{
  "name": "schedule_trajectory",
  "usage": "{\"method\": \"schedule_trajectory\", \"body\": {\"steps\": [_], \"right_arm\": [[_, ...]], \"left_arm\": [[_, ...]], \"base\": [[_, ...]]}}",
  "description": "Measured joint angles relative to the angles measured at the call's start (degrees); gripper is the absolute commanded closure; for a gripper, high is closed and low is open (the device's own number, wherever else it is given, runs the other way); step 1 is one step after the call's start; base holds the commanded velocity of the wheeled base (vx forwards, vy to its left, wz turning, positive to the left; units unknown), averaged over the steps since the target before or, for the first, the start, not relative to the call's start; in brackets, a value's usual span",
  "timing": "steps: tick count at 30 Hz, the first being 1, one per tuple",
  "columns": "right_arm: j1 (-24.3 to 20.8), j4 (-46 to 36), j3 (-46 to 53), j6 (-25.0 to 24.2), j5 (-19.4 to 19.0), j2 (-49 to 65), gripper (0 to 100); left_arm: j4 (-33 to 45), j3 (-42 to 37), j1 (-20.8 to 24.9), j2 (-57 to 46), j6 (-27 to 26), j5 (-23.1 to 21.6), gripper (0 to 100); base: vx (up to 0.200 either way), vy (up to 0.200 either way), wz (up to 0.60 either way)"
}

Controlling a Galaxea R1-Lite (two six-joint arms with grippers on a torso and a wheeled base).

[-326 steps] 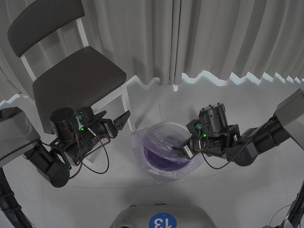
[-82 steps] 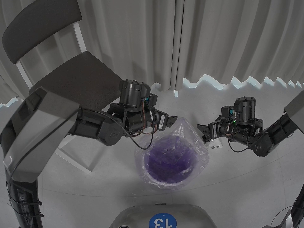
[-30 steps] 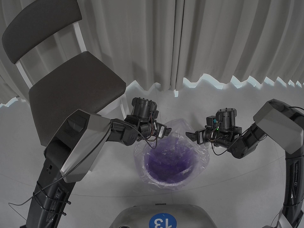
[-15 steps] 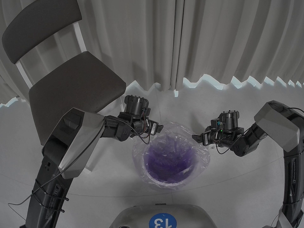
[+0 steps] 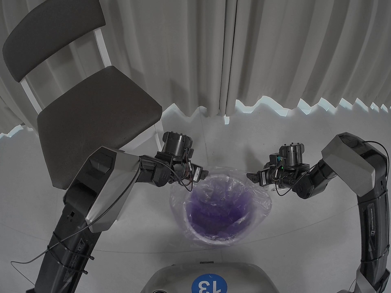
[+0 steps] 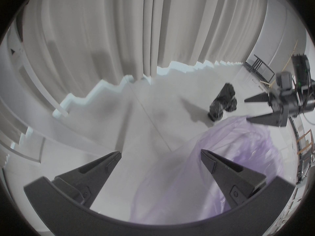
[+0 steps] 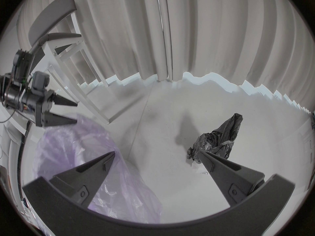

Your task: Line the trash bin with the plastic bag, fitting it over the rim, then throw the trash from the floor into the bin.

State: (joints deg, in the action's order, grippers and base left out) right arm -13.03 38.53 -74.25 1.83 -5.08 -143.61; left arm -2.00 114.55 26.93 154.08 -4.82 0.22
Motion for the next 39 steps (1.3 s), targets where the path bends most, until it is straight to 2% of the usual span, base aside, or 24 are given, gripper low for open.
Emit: {"method": "schedule_trajectory", "body": {"steps": [11, 19, 26, 32, 39], "right_arm": [[0.94, -0.2, -1.44, -0.24, -0.41, -1.95, 0], [2.07, -0.49, -0.06, -0.41, -1.78, 0.06, 0], [2.47, 0.02, 2.93, -0.57, -1.84, 1.93, 0], [2.6, -0.06, 4.55, -2.27, -2.71, 4.22, 0], [2.56, -3.86, 5.66, -9.63, -5.94, 7.74, 0]], "left_arm": [[1.89, 0.02, -0.11, 2.56, 2.0, -0.04, 0], [4.64, 0.07, -0.8, -0.82, 4.11, -0.24, 0], [1.0, -0.8, -1.08, -5.14, 4.84, -0.27, 0], [-6.1, -10.28, -1.66, -8.95, 5.19, -0.43, 0], [-18.75, -28.39, -2.13, -14.86, 5.47, -0.73, 0]], "base": [[0.0, 0.0, 0.0], [0.0, 0.0, 0.0], [0.0, 0.0, 0.0], [0.0, 0.0, 0.0], [0.0, 0.0, 0.0]]}}
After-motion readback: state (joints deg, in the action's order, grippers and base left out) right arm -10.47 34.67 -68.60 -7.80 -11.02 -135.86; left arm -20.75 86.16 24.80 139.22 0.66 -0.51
